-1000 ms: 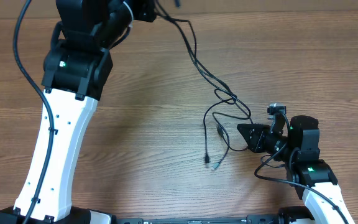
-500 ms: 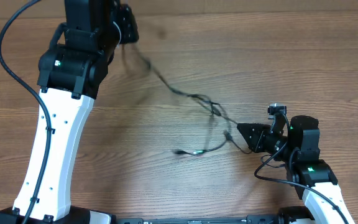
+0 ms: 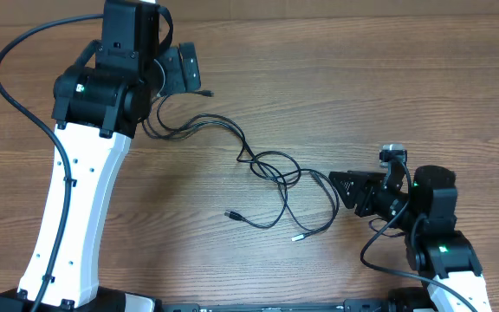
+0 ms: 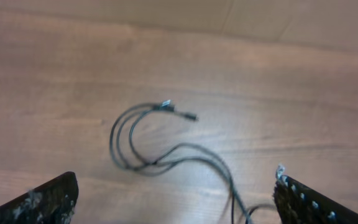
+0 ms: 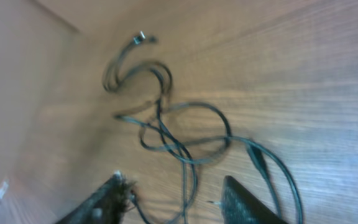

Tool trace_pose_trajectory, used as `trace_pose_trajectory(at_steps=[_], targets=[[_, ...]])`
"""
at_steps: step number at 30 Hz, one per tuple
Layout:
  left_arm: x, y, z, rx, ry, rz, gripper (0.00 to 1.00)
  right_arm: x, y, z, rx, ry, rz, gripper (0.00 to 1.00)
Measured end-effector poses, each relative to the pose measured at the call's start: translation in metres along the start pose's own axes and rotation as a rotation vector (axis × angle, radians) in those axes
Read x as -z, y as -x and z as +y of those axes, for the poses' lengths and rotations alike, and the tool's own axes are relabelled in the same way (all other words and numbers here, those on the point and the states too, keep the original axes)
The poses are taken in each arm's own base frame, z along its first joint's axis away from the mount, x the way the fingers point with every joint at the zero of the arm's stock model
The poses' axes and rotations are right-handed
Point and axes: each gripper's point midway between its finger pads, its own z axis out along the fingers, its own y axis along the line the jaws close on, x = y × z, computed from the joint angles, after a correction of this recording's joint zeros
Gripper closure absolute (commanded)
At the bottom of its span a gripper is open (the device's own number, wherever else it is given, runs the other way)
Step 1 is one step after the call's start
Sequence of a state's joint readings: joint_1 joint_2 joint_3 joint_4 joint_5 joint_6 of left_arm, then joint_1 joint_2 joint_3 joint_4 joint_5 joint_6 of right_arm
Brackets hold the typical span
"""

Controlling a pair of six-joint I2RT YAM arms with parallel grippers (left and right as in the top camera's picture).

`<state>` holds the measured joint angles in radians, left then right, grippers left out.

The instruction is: Untangle cables

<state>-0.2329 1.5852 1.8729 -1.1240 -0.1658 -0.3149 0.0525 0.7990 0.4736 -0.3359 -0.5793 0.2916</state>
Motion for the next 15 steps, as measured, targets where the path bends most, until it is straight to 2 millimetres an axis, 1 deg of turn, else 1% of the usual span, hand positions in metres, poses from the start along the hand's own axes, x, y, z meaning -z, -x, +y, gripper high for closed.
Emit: trace_pose_trajectory(at_steps=[2,4,8,10,13,15], targets=[[0.0,-0.007,0.002,-0.005,0.008,0.031,0.0,0.005,0.009,0.007,0.028,0.008,-0.024,0.43],[0.001,-0.017,0.003,-0.011,0.008,0.07,0.01,0.008,0.014,0.011,0.038,0.01,-0.03,0.42],[0.004,-0.042,0.006,-0.025,0.012,0.175,0.0,0.013,0.011,0.013,0.025,-0.007,0.009,0.41],[0.005,-0.049,0.007,-0.029,0.012,0.203,0.0,0.017,0.008,0.013,0.009,-0.027,0.037,0.41],[0.002,-0.055,0.004,-0.047,-0.011,0.227,0.0,0.026,0.013,0.012,0.001,-0.087,0.049,0.39],[-0.004,-0.066,-0.002,-0.085,-0.053,0.268,0.0,0.031,0.019,0.011,0.005,-0.117,0.042,0.36]])
